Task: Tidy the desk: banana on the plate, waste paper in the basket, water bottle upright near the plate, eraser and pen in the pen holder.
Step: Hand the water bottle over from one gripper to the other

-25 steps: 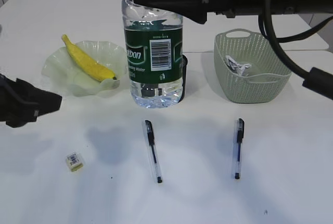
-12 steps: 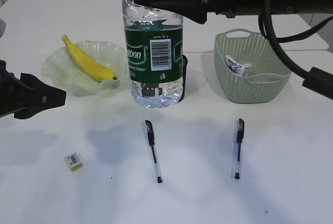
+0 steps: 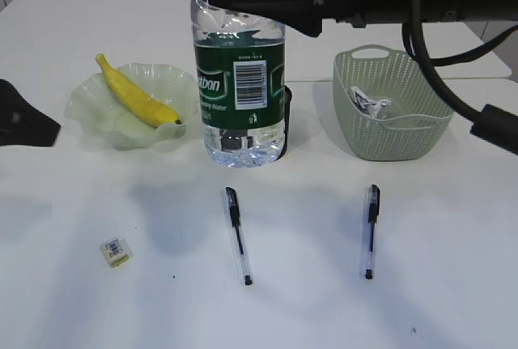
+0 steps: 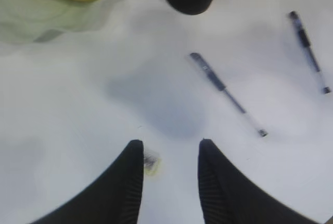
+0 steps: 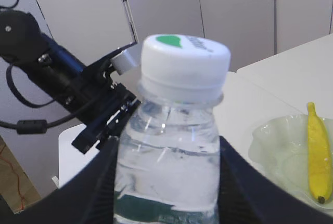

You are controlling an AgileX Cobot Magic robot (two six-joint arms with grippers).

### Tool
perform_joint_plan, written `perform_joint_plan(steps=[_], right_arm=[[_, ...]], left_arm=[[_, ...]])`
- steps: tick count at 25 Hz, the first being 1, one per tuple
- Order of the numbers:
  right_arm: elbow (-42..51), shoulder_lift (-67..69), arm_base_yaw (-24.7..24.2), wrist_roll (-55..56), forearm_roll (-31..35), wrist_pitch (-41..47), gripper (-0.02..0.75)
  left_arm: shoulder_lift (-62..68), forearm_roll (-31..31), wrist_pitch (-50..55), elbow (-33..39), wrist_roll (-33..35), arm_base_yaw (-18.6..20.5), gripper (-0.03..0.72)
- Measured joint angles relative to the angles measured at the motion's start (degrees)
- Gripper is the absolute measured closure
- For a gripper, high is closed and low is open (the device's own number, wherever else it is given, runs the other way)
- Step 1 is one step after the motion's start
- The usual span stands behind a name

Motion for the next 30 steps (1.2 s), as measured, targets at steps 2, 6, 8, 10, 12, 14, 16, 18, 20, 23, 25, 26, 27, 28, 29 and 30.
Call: perform_joint_plan(steps=[2,6,8,10,12,14,16,18,20,23,25,26,27,28,29,30], right_arm=[[0.0,0.0,0.0,0.0,0.0,-0.1,0.387],[0.0,0.0,0.0,0.0,0.0,-0.1,0.387],[0.0,0.0,0.0,0.0,0.0,-0.1,0.387],[0.0,0.0,0.0,0.0,0.0,-0.1,0.387],[0.0,0.0,0.0,0.0,0.0,-0.1,0.387],[0.0,0.0,0.0,0.0,0.0,-0.1,0.387],[0.0,0.0,0.0,0.0,0.0,-0.1,0.387],[0.0,0.0,0.0,0.0,0.0,-0.2,0.387],[0.0,0.0,0.0,0.0,0.0,-0.7,0.387],[0.0,0.0,0.0,0.0,0.0,-1.0,0.387],[0.0,0.0,0.0,0.0,0.0,-1.1,0.387],[0.0,0.0,0.0,0.0,0.0,-1.1,0.387],[0.0,0.0,0.0,0.0,0.0,-1.1,0.387],[0.0,0.0,0.0,0.0,0.0,-1.1,0.387],[0.0,0.0,0.0,0.0,0.0,-1.1,0.387],[0.0,0.0,0.0,0.0,0.0,-1.2,0.387]], left_arm=[[0.0,11.2,5.4,-4.5,-7.2,0.9,0.444],[0.0,32.1,11.8,-7.5,-22.6,1.2,0.445],[0.0,38.6,12.5,-7.5,-28.8,1.2,0.445],[0.0,41.8,10.3,-6.9,-32.2,1.2,0.444],[0.0,42.2,6.3,-5.4,-33.5,1.2,0.444],[0.0,41.5,1.1,-3.2,-34.0,1.2,0.444],[0.0,40.1,-5.1,0.0,-34.2,1.2,0.444],[0.0,38.9,-11.4,3.2,-34.3,1.1,0.444],[0.0,38.3,-19.0,6.8,-34.3,0.8,0.444],[0.0,38.0,-32.0,11.6,-34.3,0.8,0.444],[0.0,38.0,-41.2,14.1,-34.4,0.8,0.444],[0.0,38.0,-45.9,15.3,-34.4,0.8,0.444],[0.0,38.0,-50.1,16.2,-34.8,0.8,0.444],[0.0,38.0,-53.2,16.9,-35.6,0.8,0.444],[0.0,38.1,-56.4,17.6,-36.6,0.8,0.444],[0.0,39.1,-59.2,18.1,-38.2,0.8,0.442]])
